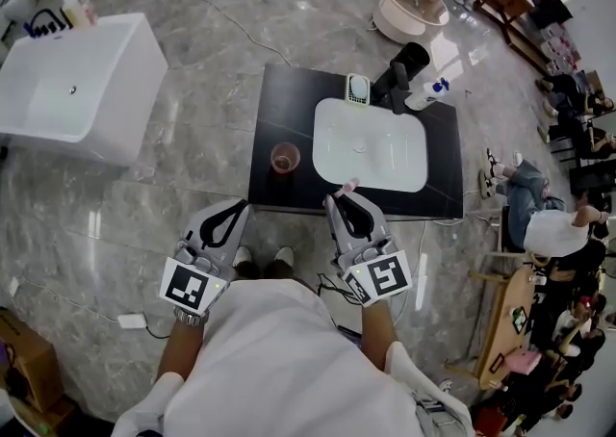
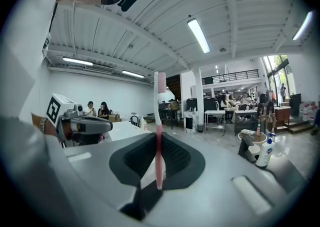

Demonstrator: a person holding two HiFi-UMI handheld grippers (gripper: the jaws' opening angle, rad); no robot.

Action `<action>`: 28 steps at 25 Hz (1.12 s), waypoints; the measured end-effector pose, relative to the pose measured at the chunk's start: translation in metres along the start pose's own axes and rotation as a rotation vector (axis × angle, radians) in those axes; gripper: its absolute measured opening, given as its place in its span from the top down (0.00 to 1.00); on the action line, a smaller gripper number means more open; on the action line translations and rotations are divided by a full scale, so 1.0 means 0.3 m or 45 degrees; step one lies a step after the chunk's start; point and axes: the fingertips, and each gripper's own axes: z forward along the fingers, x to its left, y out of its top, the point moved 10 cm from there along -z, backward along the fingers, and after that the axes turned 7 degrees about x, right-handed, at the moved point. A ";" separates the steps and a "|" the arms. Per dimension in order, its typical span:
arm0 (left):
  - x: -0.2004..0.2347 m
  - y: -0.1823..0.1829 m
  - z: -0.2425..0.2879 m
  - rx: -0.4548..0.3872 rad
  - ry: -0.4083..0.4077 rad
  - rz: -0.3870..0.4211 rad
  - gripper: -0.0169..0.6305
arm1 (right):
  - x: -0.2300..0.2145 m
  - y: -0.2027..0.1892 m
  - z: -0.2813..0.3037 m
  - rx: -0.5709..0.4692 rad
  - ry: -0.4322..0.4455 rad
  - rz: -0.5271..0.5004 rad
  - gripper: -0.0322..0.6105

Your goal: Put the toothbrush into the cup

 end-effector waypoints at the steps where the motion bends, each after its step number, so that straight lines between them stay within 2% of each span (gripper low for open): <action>1: 0.001 0.003 0.011 -0.005 -0.001 0.007 0.98 | -0.013 -0.008 0.013 0.016 0.003 -0.020 0.89; 3: 0.001 0.004 0.031 -0.014 0.002 0.009 0.98 | -0.039 -0.023 0.057 0.063 0.014 -0.097 0.89; 6: 0.001 -0.002 0.048 -0.015 0.012 -0.004 0.98 | -0.061 -0.035 0.144 0.150 0.027 -0.290 0.89; 8: 0.004 -0.004 0.052 -0.015 0.024 -0.015 0.98 | -0.069 -0.038 0.203 0.189 0.049 -0.357 0.89; 17: 0.026 -0.015 0.025 -0.004 0.084 -0.045 0.98 | -0.083 -0.120 0.479 0.338 0.218 -0.457 0.89; 22: 0.032 -0.011 0.033 0.010 0.076 -0.054 0.98 | -0.084 -0.190 0.589 0.394 0.263 -0.527 0.89; 28: 0.033 -0.004 0.071 0.031 0.048 -0.035 0.98 | -0.110 -0.288 0.682 0.442 0.297 -0.504 0.89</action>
